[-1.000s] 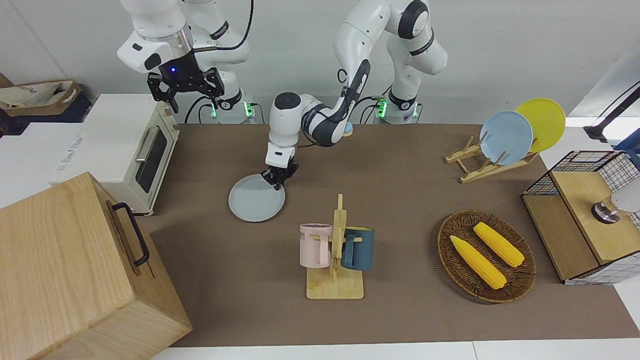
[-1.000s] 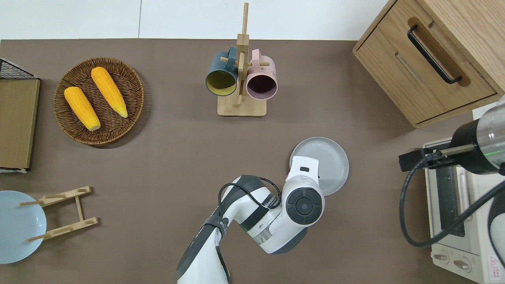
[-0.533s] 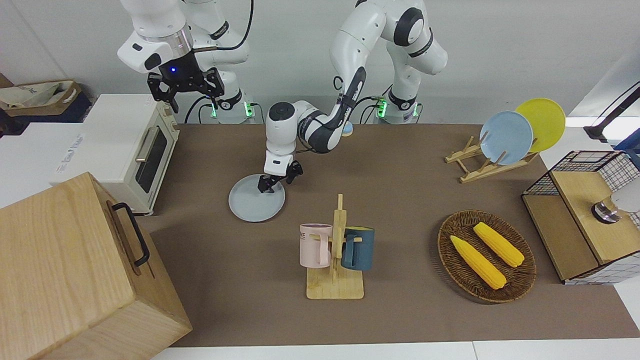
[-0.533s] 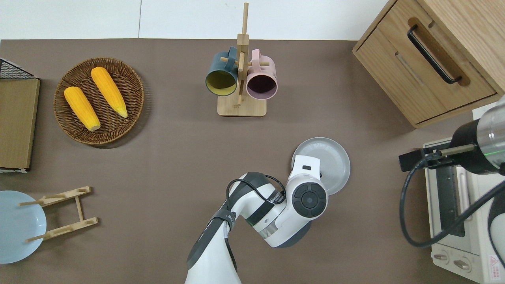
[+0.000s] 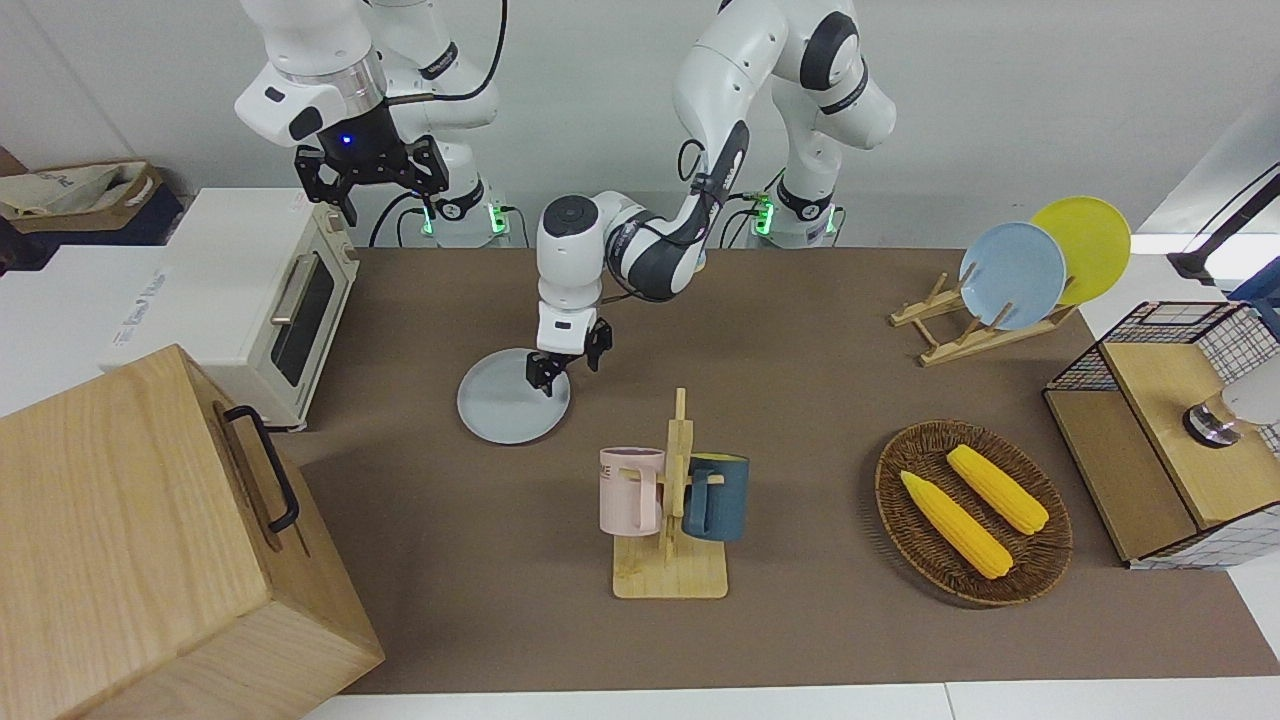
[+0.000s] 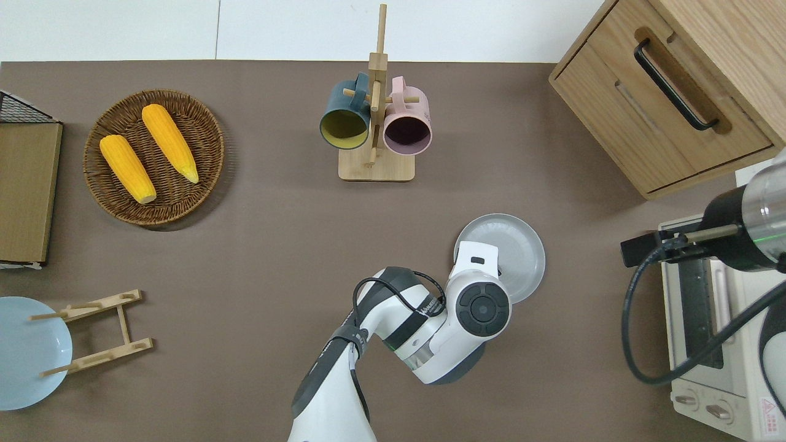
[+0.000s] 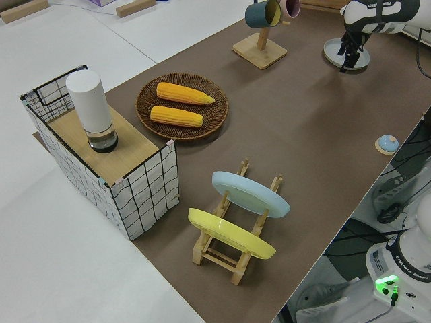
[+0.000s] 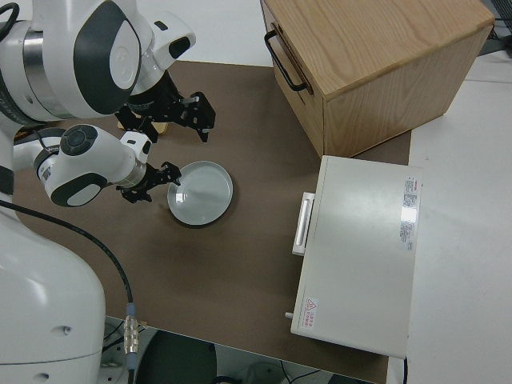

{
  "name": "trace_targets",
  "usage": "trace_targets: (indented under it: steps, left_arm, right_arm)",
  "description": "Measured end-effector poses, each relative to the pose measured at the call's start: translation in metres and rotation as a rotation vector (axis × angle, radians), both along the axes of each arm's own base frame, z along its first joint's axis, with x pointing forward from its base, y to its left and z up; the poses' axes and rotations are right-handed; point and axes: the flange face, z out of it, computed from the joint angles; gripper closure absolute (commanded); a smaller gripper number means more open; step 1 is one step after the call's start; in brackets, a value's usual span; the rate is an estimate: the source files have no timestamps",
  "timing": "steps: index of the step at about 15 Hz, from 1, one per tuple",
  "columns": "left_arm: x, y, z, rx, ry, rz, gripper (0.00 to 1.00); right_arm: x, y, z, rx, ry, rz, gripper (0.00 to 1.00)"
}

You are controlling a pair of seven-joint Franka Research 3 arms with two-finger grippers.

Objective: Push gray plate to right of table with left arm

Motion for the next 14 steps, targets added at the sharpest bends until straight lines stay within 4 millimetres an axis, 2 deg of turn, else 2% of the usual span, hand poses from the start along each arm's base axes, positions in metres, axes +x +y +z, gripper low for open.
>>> trace_targets:
  steps: [6, 14]
  left_arm:
    - [0.008, 0.04, 0.057, 0.077, 0.063, -0.08, 0.01]
    - [0.052, 0.152, 0.145, 0.104, 0.096, -0.197, 0.01]
  right_arm:
    - [0.0, 0.0, 0.0, 0.0, 0.0, 0.0, 0.017]
    - [0.0, 0.0, 0.0, 0.0, 0.0, 0.0, 0.017]
